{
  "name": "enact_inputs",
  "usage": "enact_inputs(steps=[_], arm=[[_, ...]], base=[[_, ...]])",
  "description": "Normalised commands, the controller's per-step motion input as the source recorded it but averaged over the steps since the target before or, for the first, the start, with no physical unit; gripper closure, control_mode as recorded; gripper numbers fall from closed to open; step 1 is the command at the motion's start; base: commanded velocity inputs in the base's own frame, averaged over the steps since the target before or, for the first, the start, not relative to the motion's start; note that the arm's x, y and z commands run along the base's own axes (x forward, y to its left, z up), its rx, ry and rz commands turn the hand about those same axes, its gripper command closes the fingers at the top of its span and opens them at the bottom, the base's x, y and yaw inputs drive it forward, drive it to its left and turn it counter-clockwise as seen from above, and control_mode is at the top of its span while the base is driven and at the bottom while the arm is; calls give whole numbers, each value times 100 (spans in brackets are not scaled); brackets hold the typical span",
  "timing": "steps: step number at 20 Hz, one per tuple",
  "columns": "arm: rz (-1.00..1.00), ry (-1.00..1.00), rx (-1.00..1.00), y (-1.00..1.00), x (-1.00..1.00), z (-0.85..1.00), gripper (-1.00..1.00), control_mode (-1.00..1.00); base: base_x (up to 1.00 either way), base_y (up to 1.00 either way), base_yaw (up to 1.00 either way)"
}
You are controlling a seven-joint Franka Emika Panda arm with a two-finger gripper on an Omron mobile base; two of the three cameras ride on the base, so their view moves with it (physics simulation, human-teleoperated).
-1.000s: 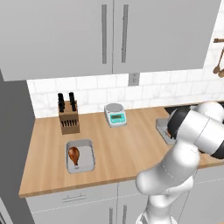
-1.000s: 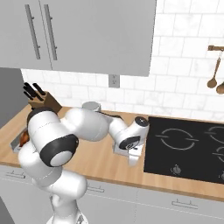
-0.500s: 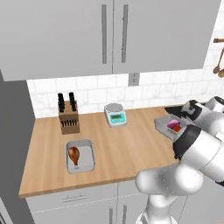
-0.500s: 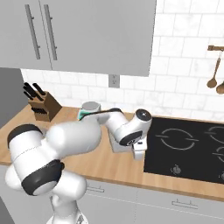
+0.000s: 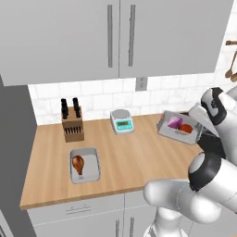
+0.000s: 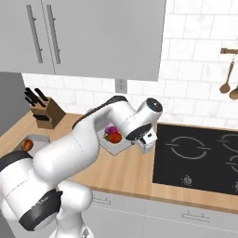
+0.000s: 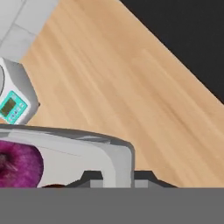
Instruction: Take the meat container that has the chicken drumstick and place it on the second highest rack of the freezer. Then take the vegetable container that has the onion and tomato and place it on the highest rack of the freezer.
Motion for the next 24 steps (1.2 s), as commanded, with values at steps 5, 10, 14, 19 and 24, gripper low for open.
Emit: enact_inputs(steps=[5,10,14,19,24], arm=[[72,0,-3,30,4,96,100,-100],[57,0,-10,50,6,73,100,-100],[12,0,0,10,4,10,100,100],[0,0,0,0,0,0,100,100],[0,0,0,0,0,0,100,100]], base=[[0,0,0],[0,0,0],[-18,23,8],[-36,10,2],[-53,0,23]])
